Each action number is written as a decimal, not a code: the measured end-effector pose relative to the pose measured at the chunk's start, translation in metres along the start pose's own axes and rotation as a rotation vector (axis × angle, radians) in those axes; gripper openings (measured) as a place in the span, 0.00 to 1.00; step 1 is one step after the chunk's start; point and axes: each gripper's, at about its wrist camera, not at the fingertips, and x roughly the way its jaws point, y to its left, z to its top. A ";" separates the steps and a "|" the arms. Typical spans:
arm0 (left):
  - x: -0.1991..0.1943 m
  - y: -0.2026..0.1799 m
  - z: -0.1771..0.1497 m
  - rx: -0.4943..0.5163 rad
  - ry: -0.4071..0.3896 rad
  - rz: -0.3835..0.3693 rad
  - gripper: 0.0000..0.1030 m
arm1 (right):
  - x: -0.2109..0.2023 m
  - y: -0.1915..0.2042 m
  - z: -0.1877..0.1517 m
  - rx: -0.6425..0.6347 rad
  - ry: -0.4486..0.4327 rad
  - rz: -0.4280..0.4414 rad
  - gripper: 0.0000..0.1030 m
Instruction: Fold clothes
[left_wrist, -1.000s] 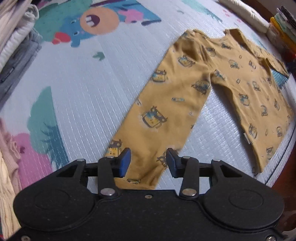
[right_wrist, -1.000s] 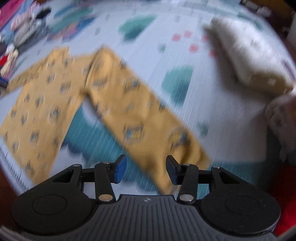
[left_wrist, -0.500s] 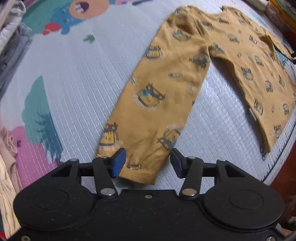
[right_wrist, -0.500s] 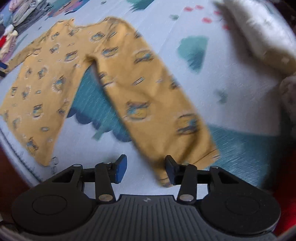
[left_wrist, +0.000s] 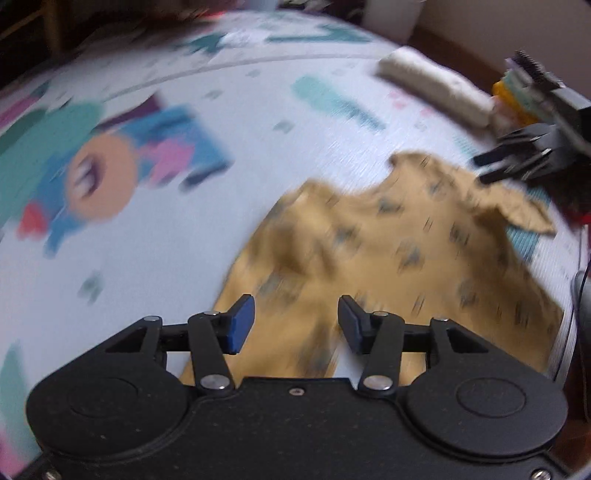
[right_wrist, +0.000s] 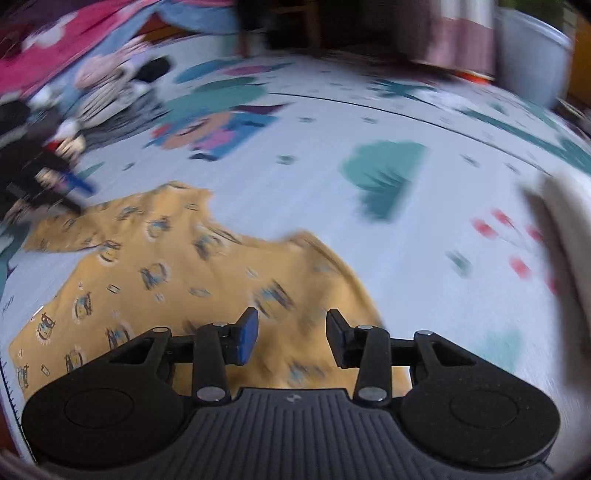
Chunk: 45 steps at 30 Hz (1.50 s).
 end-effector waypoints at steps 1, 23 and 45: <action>0.008 -0.005 0.006 0.025 -0.006 -0.021 0.49 | 0.012 0.004 0.007 -0.033 0.024 0.009 0.39; 0.061 -0.005 0.045 0.113 0.002 0.089 0.34 | 0.042 -0.019 0.011 -0.160 0.037 -0.152 0.49; 0.020 -0.104 -0.053 0.253 0.047 -0.069 0.41 | -0.018 0.074 -0.053 -0.266 -0.054 -0.037 0.42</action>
